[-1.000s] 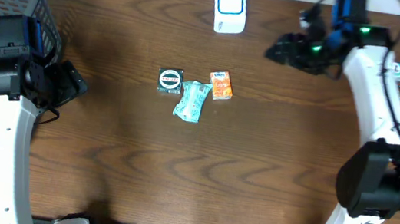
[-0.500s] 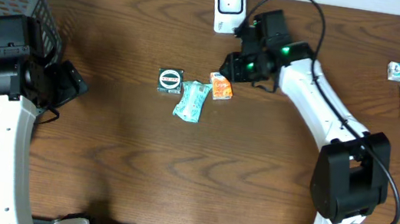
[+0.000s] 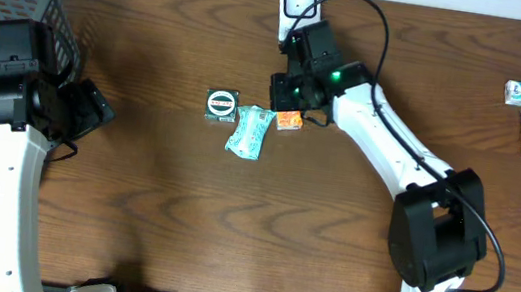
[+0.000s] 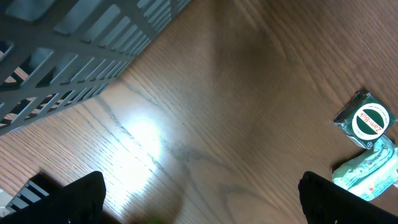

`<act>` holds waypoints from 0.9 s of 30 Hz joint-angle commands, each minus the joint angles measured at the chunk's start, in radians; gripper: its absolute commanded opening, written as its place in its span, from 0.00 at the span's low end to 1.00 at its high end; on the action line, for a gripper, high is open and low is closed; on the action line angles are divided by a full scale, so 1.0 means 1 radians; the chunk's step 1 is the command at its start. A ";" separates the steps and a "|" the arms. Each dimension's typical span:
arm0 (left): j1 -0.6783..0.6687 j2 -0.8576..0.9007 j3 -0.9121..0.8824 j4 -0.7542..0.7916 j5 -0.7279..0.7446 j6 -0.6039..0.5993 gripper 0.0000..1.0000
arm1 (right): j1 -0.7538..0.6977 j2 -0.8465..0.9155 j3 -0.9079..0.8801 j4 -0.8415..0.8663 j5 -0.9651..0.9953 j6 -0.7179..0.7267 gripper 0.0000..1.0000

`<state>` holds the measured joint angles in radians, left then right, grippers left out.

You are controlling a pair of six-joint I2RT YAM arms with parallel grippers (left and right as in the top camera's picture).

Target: Scan the item barcode

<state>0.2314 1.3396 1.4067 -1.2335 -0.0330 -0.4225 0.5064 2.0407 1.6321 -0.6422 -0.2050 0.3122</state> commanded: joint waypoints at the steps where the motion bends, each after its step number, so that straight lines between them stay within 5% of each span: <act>1: 0.003 -0.004 -0.002 -0.005 -0.016 -0.006 0.98 | 0.024 0.034 -0.006 0.015 0.019 0.027 0.01; 27: 0.003 -0.004 -0.002 -0.005 -0.016 -0.006 0.98 | 0.016 0.140 -0.007 0.014 0.171 0.069 0.01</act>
<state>0.2314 1.3396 1.4067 -1.2335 -0.0330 -0.4225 0.5297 2.1719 1.6295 -0.6170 -0.0967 0.3668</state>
